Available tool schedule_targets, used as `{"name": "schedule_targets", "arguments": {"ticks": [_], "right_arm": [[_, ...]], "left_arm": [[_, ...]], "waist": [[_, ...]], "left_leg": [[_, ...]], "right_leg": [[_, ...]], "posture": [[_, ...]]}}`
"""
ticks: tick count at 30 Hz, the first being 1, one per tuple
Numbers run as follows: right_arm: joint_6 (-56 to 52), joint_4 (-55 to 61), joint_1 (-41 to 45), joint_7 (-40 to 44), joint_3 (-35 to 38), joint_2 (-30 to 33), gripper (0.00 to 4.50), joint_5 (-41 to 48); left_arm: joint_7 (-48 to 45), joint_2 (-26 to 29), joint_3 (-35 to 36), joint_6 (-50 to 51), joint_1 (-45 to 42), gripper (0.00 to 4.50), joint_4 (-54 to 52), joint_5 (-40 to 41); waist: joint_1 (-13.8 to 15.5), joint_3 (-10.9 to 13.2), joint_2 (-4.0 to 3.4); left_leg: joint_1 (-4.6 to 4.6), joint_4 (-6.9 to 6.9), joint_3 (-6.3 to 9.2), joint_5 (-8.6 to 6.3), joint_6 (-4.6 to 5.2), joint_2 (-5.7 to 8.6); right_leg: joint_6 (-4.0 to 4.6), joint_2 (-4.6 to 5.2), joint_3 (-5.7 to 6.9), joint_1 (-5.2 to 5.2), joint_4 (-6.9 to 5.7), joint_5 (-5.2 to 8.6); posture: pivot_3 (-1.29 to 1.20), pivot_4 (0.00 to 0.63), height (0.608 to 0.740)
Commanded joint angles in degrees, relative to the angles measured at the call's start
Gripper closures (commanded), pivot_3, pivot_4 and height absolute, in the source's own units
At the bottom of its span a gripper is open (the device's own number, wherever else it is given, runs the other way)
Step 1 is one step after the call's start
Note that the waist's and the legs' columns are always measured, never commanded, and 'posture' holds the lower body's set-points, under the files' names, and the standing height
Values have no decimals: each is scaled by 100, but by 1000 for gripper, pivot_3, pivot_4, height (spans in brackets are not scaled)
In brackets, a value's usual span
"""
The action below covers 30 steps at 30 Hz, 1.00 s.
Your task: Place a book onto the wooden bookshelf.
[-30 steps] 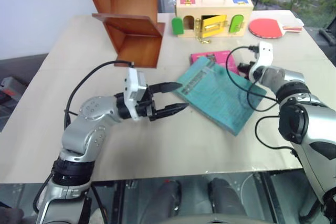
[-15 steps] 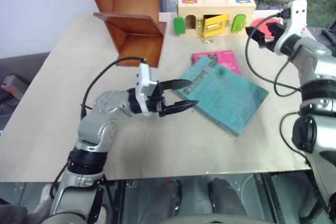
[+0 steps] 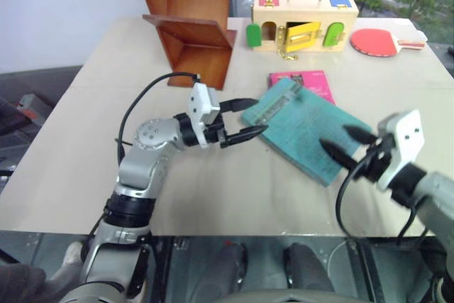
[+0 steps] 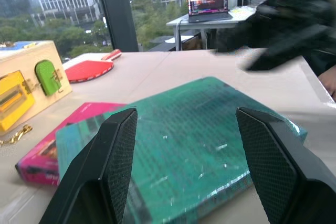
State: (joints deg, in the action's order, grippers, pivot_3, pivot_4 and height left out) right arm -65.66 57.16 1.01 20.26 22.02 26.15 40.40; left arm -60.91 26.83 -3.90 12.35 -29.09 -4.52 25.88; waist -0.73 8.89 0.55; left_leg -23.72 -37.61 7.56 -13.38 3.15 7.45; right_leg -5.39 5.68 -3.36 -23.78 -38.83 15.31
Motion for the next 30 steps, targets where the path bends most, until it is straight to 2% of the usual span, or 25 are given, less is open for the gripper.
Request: {"name": "schedule_targets", "arguments": {"ticks": [1, 2, 6, 9, 14, 18, 23, 30], "right_arm": [[176, 284, -724, -621, 238, 521, 2680, 560], [310, 284, -985, -715, 260, 722, 3113, 704], [1036, 284, -2037, -1031, 487, 1752, 3113, 2300], [1515, 284, -1698, -1404, -130, 2242, 3113, 2994], [1053, -127, -226, -2112, -2001, 1771, 3113, 2110], [772, -839, 634, -2065, -3154, 1404, 3113, 1258], [850, -1659, 1278, -1769, -3817, 919, 3113, 473], [946, -2683, 2060, -1479, -3969, 420, 3113, -421]], "left_arm": [[-322, 127, 97, 59, -196, 1357, 96, 193], [-381, 152, 107, 70, -222, 1357, 138, 210], [-532, 235, 164, 155, -285, 1357, 248, 283], [-655, 255, 191, 251, -301, 1357, 292, 357], [-1051, 468, 257, 360, -336, 1357, 452, 471], [-1157, 654, 355, 346, -346, 1357, 510, 452], [-1060, 717, 457, 419, -125, 1357, 209, 510], [-898, 841, 601, 600, 248, 1357, -232, 628]], "waist": [[10, -1, 2], [18, 0, 3], [43, 2, 9], [-29, 0, 14], [-8, -3, 22], [4, -3, 23], [4, -3, 25], [-8, -3, 24]], "left_leg": [[4, -1, 1, 0, 0, 4], [5, -3, 2, 0, 1, 8], [2, -5, 10, 0, 2, 13], [9, -5, 7, 0, 3, 8], [9, -3, 20, 2, 0, -6], [1, -7, 23, 6, -8, 2], [-6, -5, 31, 6, -7, 9], [-3, -2, 31, 6, -8, 7]], "right_leg": [[0, 1, 2, 4, 1, 0], [0, -2, 7, 8, 4, 0], [-1, 13, 17, 15, 10, 1], [-2, 13, 13, 20, 7, 0], [-1, 1, 31, 18, 7, 1], [-1, 3, 34, 14, 15, 0], [-1, 4, 40, 14, 32, 0], [0, 4, 39, 12, 27, 0]], "posture": [[0, 150, 740], [0, 150, 740], [0, 150, 740], [0, 150, 740], [0, 150, 740], [0, 150, 740], [0, 150, 740], [0, 150, 740]]}}
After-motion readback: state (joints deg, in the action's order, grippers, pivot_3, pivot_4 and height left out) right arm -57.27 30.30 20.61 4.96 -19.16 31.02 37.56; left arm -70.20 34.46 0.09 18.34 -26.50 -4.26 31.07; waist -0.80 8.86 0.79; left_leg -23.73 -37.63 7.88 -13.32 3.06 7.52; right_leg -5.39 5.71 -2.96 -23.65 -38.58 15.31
